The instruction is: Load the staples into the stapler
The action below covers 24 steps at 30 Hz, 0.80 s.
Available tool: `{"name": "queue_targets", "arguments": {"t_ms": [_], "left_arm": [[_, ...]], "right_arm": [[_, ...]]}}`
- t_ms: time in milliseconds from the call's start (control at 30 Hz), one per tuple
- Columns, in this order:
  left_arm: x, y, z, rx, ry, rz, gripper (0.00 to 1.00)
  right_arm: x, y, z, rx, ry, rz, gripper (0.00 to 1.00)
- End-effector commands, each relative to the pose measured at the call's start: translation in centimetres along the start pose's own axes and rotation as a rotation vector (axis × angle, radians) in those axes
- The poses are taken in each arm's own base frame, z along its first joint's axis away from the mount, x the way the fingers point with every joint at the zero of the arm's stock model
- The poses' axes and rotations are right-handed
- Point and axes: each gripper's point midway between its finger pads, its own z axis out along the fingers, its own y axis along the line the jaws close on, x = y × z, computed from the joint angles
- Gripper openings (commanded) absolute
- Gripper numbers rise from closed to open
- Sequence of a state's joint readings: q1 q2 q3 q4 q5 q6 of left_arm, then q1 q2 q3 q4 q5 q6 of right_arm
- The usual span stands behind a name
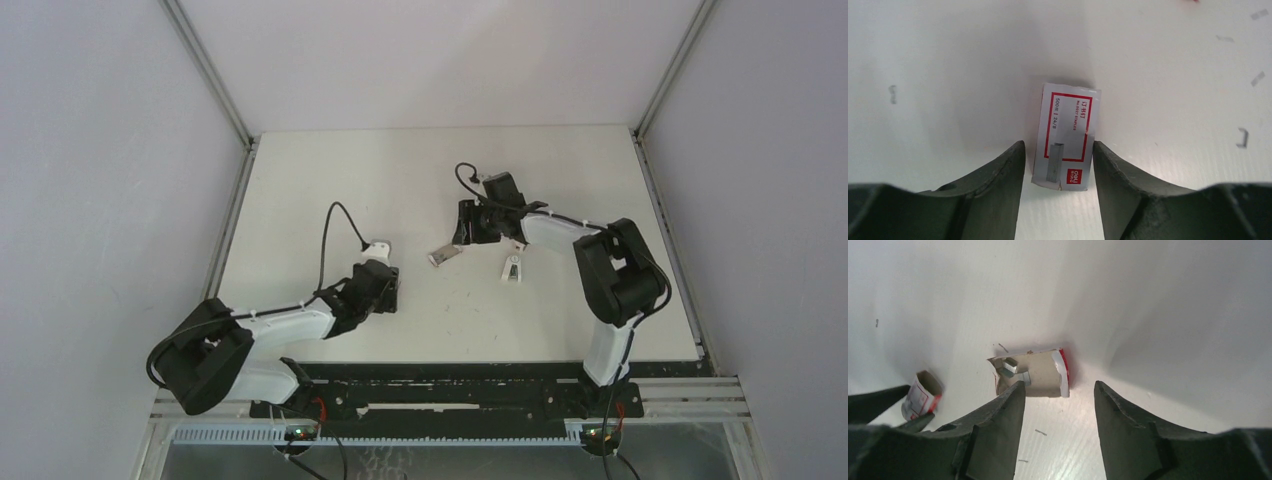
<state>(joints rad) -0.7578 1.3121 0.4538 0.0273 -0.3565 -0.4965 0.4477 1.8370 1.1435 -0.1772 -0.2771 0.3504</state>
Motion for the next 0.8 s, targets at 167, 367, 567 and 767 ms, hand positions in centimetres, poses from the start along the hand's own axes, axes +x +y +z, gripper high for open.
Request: {"name": "queue_targets", "arguments": {"t_ms": [167, 367, 567, 767], "left_arm": [[-4.9, -1.4, -1.2, 0.086, -0.084, -0.068, 0.89], [-12.2, -2.8, -7.3, 0.195, -0.235, -0.117, 0.94], [-22.4, -3.6, -19.0, 0.502, -0.442, -0.209, 0.96], [-24.1, -0.2, -22.6, 0.408, -0.47, -0.11, 0.99]], "right_arm": [[-0.9, -0.8, -10.5, 0.14, -0.199, -0.05, 0.61], [3.1, -4.3, -14.0, 0.308, -0.181, 0.051, 0.6], [7.3, -6.6, -14.0, 0.397, -0.107, 0.088, 0.55], [8.4, -7.5, -12.2, 0.411, -0.051, 0.079, 0.48]]}}
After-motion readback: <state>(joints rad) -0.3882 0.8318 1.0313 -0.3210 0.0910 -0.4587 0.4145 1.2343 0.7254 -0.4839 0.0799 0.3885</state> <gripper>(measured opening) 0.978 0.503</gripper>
